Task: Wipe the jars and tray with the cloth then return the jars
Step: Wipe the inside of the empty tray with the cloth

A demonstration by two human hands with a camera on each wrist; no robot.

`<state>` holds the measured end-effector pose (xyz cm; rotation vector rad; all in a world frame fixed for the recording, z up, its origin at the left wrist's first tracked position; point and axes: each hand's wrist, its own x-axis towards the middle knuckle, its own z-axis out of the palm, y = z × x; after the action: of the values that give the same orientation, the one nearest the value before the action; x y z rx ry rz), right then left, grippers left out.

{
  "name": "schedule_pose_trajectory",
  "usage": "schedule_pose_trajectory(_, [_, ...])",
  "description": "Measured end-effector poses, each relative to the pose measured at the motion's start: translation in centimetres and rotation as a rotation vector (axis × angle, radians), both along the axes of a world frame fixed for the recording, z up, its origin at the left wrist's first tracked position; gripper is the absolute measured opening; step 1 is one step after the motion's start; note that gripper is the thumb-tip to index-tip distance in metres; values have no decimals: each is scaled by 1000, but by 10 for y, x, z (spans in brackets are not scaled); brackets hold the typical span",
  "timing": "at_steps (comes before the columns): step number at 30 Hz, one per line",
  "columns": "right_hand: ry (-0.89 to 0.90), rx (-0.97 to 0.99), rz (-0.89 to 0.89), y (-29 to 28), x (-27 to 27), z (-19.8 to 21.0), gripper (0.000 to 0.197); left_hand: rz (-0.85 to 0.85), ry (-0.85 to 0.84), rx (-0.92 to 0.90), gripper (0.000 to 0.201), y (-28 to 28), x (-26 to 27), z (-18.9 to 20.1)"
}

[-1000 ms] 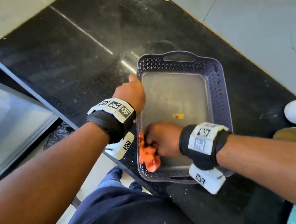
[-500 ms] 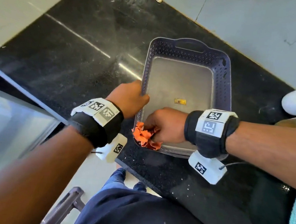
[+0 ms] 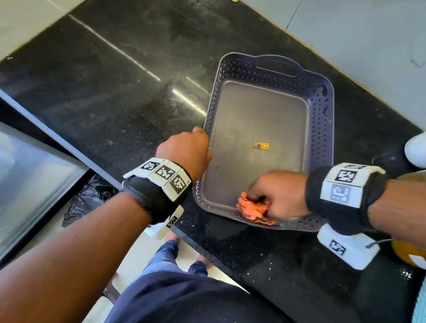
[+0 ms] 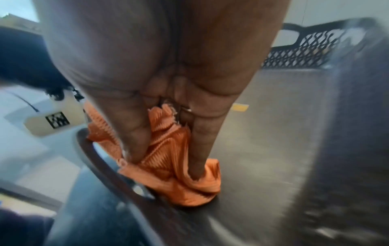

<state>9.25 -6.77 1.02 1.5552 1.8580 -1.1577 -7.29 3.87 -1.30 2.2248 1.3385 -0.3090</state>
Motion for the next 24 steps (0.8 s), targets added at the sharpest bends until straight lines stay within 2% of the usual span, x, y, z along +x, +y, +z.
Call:
schedule_pose_trajectory(3, [-149, -111, 121, -12, 25, 10, 14, 14, -15, 14, 15, -1, 0, 0])
schedule_pose_trajectory(5, [-189, -139, 149, -16, 29, 15, 16, 36, -22, 11, 17, -1, 1, 1])
schedule_pose_trajectory(7, [-141, -110, 86, -12, 18, 15, 17, 46, -25, 10, 12, -3, 4, 1])
schedule_pose_trajectory(10, [25, 59, -55, 12, -21, 4, 13, 46, -37, -18, 10, -5, 8, 0])
schedule_pose_trajectory(13, [120, 182, -84, 41, -56, 1, 23, 30, -25, -22, 8, -1, 11, -1])
schedule_pose_trajectory(14, [128, 186, -75, 45, -59, 2, 20, 21, -16, -13, 9, 1, 10, -1])
schedule_pose_trajectory(16, [101, 149, -45, 39, -47, 1, 14, -4, -2, 14, 15, 5, 9, -2])
schedule_pose_trajectory(21, [-145, -46, 87, -3, 15, 13, 25, -38, -3, 30, 14, 16, 7, -6])
schedule_pose_trajectory(24, [-203, -84, 109, -15, 34, 24, 26, -68, 6, 42, 15, 24, 7, -5])
